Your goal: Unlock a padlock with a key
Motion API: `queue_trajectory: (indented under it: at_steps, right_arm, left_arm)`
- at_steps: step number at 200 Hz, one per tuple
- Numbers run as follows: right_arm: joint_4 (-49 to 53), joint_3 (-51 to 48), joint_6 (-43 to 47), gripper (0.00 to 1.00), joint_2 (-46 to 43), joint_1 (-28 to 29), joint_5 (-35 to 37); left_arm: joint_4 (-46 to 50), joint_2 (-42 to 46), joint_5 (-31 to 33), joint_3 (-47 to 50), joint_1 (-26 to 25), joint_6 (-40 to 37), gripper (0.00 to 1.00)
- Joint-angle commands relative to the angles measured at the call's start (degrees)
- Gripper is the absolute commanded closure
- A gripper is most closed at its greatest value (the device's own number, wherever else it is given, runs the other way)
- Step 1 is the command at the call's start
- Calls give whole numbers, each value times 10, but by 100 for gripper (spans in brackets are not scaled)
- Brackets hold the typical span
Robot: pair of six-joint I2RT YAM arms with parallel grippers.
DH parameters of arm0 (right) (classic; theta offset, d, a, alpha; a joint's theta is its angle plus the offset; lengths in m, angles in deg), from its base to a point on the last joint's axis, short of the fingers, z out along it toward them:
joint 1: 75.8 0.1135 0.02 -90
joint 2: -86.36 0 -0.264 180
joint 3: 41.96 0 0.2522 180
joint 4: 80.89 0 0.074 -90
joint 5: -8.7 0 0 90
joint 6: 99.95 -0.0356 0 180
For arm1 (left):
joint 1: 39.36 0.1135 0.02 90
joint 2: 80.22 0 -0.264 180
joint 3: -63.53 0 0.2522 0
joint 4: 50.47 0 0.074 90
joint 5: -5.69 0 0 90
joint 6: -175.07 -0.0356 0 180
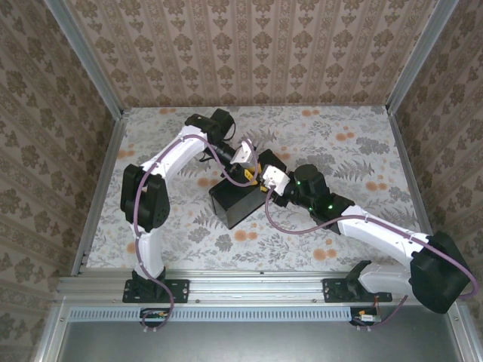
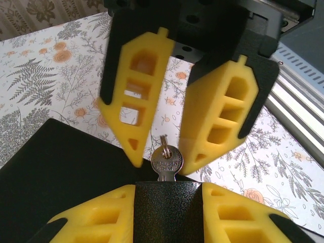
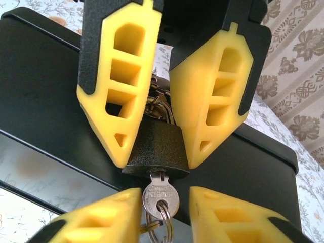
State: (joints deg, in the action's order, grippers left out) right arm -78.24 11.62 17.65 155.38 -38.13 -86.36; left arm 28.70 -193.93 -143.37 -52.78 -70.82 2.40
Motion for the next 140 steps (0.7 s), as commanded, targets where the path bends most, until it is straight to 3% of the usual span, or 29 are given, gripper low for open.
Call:
queue_trajectory:
  at_steps: [1,67,90,140]
  right_arm:
    - [0,18,5,79,-1,4,14]
    - [6,15,-25,100,-16,5,13]
    - [45,38,-66,100,-16,6,-9]
    - [83,64,-314,100,-25,-36,-122]
  left_arm:
    - [1,36,-25,-20,-1,8,82]
    - [-10,37,-27,-20,-8,17,84]
    - [-45,49,-22,-1,-14,37,85]
    - [-151,83,-2,59,-16,95,83]
